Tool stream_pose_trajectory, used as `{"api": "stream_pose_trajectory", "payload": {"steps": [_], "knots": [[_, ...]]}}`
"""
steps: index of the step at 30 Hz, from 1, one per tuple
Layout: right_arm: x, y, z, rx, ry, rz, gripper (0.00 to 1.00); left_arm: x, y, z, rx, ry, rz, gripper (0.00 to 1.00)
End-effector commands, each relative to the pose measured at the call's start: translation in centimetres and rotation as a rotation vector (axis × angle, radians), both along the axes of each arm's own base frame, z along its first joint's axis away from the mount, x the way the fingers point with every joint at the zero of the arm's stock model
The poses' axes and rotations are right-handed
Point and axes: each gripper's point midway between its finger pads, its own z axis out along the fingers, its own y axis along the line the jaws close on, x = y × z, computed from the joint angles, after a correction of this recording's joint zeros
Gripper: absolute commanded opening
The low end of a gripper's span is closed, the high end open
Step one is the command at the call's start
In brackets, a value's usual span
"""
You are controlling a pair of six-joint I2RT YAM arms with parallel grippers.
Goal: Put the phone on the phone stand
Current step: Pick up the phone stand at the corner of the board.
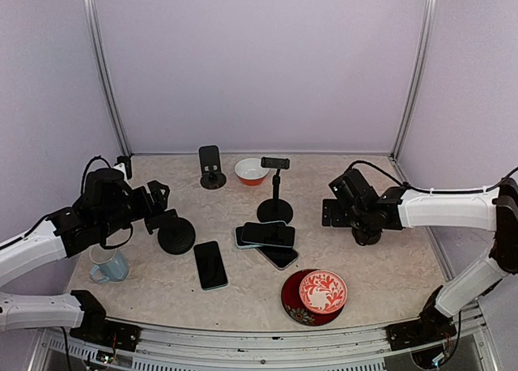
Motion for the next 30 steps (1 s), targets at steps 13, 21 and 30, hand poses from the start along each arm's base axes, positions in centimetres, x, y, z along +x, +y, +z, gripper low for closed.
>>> {"api": "stream_pose_trajectory", "payload": {"steps": [13,21,30], "knots": [[-3.8,-5.9,5.9,0.027,-0.128,-0.055,1.0,-0.8,-0.1,-4.2,0.009,-0.041,-0.003,0.99],[-2.2,-7.4,4.4,0.012,-0.088,-0.05,1.0,-1.7,1.3,-6.4,0.021,-0.068,0.04,0.99],[-0.2,-7.6,4.0,0.033,-0.065,-0.018,1.0,-1.5,1.9,-7.7,0.056,-0.047,0.073,0.99]]}}
